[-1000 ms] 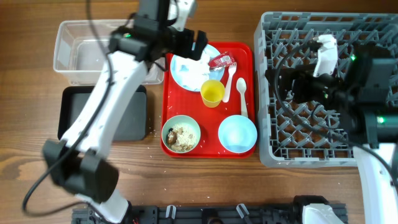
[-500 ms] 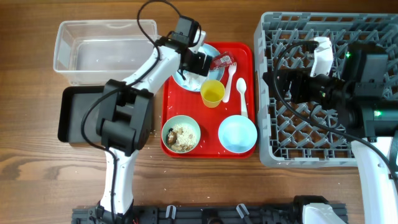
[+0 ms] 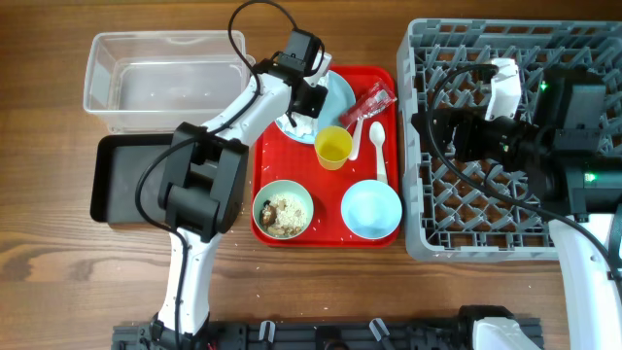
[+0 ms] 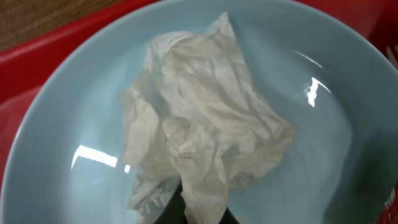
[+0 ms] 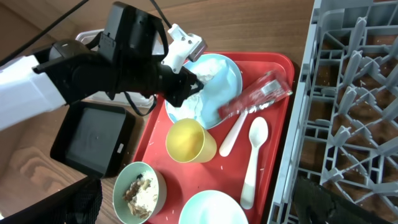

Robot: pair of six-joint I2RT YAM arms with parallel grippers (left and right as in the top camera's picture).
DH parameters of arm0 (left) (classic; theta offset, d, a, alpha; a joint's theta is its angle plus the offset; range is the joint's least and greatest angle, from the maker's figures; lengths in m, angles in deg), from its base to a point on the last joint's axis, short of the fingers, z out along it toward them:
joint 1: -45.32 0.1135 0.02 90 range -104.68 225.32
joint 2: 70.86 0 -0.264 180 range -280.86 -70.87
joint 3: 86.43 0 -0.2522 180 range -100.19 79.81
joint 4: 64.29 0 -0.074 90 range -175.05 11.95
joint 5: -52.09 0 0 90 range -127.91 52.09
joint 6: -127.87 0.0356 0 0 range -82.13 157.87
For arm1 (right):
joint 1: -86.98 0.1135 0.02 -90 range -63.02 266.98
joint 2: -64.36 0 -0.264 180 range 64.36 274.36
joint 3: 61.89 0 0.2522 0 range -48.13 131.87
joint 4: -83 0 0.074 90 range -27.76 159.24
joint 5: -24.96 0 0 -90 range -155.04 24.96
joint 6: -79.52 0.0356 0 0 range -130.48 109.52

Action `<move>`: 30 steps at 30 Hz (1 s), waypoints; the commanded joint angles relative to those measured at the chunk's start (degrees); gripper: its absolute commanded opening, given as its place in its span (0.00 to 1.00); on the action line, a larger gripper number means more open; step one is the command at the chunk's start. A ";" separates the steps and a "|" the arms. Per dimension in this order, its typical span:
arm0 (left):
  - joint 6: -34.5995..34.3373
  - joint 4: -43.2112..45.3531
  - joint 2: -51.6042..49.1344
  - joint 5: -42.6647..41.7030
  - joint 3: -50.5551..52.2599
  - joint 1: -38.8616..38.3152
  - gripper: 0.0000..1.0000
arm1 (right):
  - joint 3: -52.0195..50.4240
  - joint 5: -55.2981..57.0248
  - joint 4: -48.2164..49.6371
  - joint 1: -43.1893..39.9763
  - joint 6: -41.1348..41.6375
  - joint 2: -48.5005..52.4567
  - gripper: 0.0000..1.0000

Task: Sort waste into correct bins and load items into the dishwasher rack
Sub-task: 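Carry the tissue with left gripper and drop it in clear bin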

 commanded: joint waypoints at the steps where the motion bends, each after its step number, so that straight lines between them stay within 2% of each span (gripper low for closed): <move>1: -7.48 -3.23 8.17 -0.50 -4.39 1.73 0.04 | 1.22 0.57 -0.02 0.20 0.66 -0.07 1.00; 5: -8.92 -7.26 20.83 -0.48 -6.86 7.15 0.04 | 1.22 0.57 -0.02 0.20 0.66 -0.07 1.00; 8: -8.85 -7.74 25.51 -0.44 -6.86 12.41 0.04 | 1.22 0.57 0.00 0.20 0.66 -0.07 1.00; 12: -8.87 -9.42 24.57 -0.46 -6.19 20.26 0.04 | 1.22 0.57 -0.04 0.20 0.66 -0.07 1.00; 15: -8.87 -10.69 19.98 -0.50 -4.42 24.11 0.06 | 1.22 0.55 -0.07 0.20 0.68 -0.07 0.99; 16: -8.87 -11.74 16.04 -0.48 -4.37 24.96 0.31 | 1.22 0.57 -0.07 0.20 0.68 -0.07 1.00; 19: -8.87 -12.26 13.57 -0.50 -4.37 24.87 0.65 | 1.22 0.55 -0.09 0.20 0.66 -0.07 1.00; 20: -8.87 -12.07 13.55 -0.50 -4.37 24.63 0.80 | 1.22 0.57 -0.07 0.20 0.66 -0.07 1.00; 22: -8.87 -11.67 14.34 -0.48 -4.72 24.24 0.96 | 1.22 0.57 -0.09 0.20 0.66 -0.07 1.00; 26: -7.98 -11.98 16.72 -0.44 -6.05 22.91 0.98 | 1.22 0.55 -0.09 0.20 0.68 -0.07 1.00; 30: -7.67 -14.84 18.32 -1.95 -6.05 19.30 0.88 | 1.22 0.57 -0.50 0.20 0.66 -0.07 1.00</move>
